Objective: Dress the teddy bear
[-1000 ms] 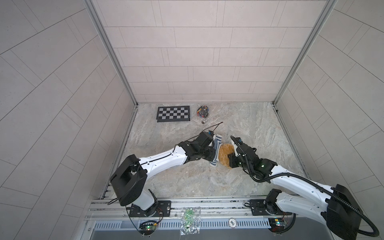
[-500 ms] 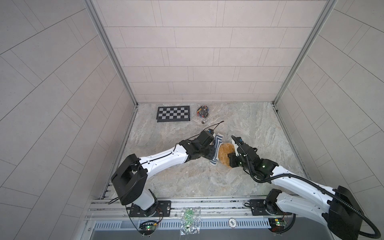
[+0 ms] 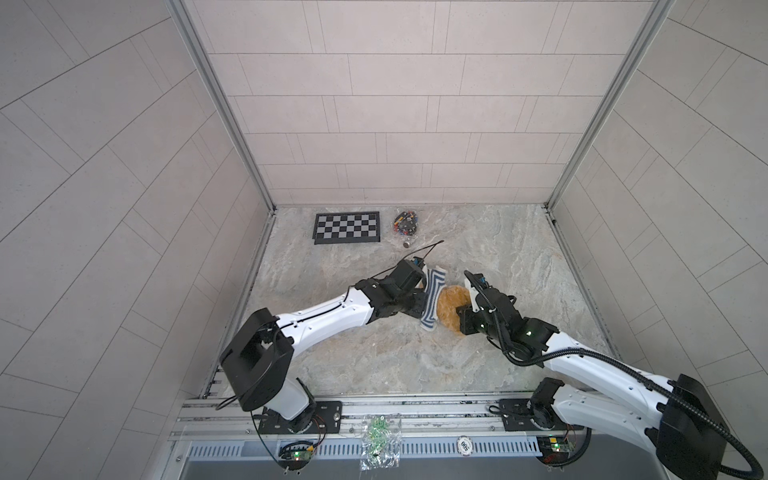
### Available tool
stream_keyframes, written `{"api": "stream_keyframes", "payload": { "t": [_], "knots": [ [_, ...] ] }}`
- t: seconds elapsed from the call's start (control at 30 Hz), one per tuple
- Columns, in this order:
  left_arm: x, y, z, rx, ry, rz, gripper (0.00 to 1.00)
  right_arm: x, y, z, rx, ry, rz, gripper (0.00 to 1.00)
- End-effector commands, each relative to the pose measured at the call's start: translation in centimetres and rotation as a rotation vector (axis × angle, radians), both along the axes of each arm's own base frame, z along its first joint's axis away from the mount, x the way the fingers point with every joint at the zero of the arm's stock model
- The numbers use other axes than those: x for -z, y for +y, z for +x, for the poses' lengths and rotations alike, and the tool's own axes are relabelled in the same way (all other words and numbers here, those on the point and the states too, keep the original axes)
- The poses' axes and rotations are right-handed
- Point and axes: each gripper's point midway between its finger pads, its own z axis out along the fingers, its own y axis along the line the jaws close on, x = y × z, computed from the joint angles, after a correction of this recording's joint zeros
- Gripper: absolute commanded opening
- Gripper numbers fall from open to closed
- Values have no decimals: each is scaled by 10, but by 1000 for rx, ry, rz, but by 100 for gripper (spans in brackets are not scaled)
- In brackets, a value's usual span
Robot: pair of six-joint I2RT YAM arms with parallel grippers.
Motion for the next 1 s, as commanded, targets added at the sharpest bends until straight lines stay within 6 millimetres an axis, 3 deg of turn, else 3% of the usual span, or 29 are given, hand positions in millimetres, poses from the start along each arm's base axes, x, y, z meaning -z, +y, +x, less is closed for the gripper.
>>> {"api": "stream_keyframes", "payload": {
  "t": [0.0,0.2,0.27,0.37,0.57,0.73,0.83,0.97],
  "knots": [
    [0,34,0,-42,-13,46,0,-1,-16,-2,27,-3,-45,0],
    [-1,63,4,-81,-33,76,0,-6,-27,-6,14,-3,-134,0],
    [-3,64,6,-83,-40,72,0,-8,-27,-6,13,-5,-126,0],
    [-5,52,7,-52,-33,34,0,-9,-22,-5,6,-4,-101,0],
    [-15,4,-8,92,-55,-34,0,-7,-10,-2,-11,7,-54,0],
    [-9,13,-5,61,-60,-5,2,-7,-6,-1,-20,12,-43,0],
    [-10,18,-8,67,-67,-4,10,-5,-4,-1,-28,21,-42,0],
    [-20,34,-10,42,-111,39,34,-6,-1,0,-36,26,-35,0]
  ]
}}
